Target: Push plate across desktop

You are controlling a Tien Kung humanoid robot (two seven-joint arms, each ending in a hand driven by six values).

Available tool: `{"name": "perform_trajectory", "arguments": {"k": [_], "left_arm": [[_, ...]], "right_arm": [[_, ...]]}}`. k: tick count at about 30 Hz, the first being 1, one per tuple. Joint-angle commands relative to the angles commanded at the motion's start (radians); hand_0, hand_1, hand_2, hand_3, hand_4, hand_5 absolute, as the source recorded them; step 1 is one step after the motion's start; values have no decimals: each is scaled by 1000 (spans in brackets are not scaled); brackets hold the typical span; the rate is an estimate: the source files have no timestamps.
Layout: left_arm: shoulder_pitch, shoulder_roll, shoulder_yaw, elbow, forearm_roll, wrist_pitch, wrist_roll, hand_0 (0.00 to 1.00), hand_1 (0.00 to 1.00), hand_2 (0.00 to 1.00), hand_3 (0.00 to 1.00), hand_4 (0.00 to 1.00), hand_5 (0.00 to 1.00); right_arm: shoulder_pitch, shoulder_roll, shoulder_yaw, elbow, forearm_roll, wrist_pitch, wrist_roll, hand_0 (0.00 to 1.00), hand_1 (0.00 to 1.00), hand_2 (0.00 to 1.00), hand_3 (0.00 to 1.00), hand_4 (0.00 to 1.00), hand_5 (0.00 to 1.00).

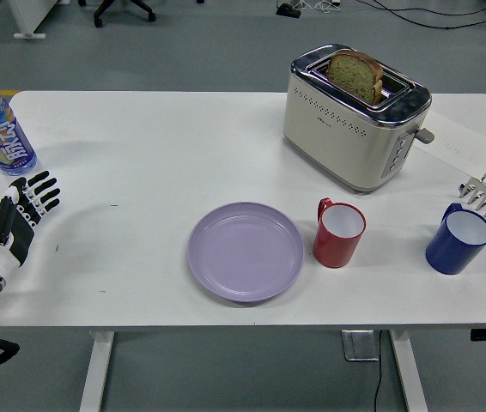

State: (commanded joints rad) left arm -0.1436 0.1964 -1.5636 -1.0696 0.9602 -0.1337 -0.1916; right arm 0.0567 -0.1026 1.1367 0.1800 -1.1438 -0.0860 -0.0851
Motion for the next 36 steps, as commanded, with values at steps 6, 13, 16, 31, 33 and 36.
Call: {"name": "perform_trajectory", "arguments": {"k": [6, 13, 16, 31, 33, 36], "left_arm": [[13, 1, -9, -8, 6, -2, 3, 815, 816, 806, 777, 484, 998], [23, 3, -5, -12, 8, -4, 3, 814, 812, 800, 772, 486, 998], [27, 5, -7, -12, 9, -4, 3, 814, 812, 800, 772, 486, 998], [43, 15, -8, -9, 11, -3, 0, 814, 811, 796, 764, 489, 998], [43, 16, -8, -8, 11, -4, 0, 814, 811, 796, 764, 489, 998], [43, 16, -11, -9, 11, -3, -1, 814, 811, 796, 764, 489, 998]], "right_arm": [[-4, -2, -3, 0, 18, -5, 3, 606, 546, 639, 625, 135, 360], [-11, -1, 8, 0, 30, -12, 6, 604, 546, 641, 626, 136, 356], [-9, 1, 23, 0, 17, -13, 3, 604, 546, 641, 626, 136, 356], [-8, 7, 59, 0, -23, -15, -9, 605, 546, 644, 625, 137, 353], [-9, 7, 61, 0, -28, -14, -9, 605, 546, 644, 625, 137, 353], [-11, 5, 50, 0, -25, -13, -4, 605, 546, 644, 625, 137, 353]]}}
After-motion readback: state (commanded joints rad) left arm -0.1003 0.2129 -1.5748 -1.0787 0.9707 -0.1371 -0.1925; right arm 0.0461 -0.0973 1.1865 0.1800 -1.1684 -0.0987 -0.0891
